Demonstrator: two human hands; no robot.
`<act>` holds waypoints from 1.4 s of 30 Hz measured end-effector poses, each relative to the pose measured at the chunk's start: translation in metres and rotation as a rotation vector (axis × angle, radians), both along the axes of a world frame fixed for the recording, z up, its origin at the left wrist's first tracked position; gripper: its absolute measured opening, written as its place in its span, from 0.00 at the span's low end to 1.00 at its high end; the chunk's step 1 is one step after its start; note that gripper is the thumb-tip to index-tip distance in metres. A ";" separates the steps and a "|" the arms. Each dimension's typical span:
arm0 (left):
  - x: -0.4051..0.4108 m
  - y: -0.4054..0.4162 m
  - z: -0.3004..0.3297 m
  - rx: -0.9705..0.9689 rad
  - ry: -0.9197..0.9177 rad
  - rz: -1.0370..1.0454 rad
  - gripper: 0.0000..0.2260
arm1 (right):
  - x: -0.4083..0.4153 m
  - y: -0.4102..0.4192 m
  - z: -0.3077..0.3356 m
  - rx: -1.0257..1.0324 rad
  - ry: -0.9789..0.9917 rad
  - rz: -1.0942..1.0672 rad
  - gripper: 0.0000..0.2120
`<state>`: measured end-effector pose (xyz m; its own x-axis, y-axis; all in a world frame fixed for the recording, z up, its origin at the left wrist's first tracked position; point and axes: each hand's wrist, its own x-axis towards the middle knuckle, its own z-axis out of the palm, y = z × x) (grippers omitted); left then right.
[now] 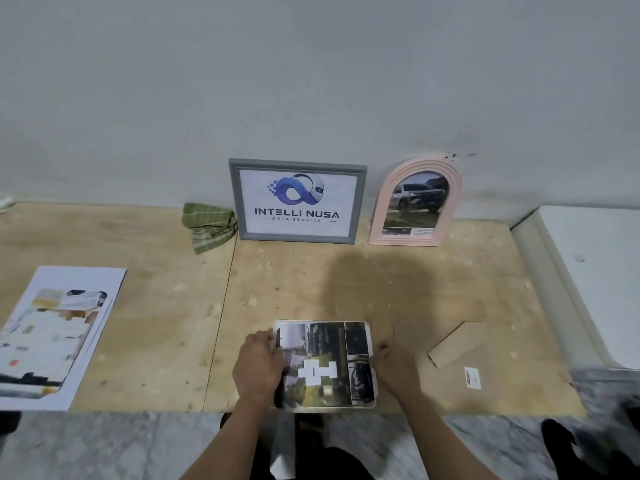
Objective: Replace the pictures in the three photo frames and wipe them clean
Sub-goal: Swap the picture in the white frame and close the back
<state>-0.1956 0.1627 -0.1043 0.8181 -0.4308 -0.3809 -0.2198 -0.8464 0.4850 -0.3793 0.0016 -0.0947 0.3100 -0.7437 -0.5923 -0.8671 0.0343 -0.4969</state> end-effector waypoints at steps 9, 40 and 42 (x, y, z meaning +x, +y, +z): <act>0.003 -0.007 -0.018 0.209 -0.109 -0.495 0.21 | 0.014 0.010 -0.013 -0.054 0.167 0.357 0.29; -0.023 -0.045 0.005 -0.005 -0.131 -0.598 0.14 | -0.011 0.004 0.017 -0.066 0.088 0.070 0.27; -0.044 -0.075 0.011 -0.051 -0.015 -0.612 0.12 | -0.032 -0.017 0.015 -0.084 0.092 0.034 0.26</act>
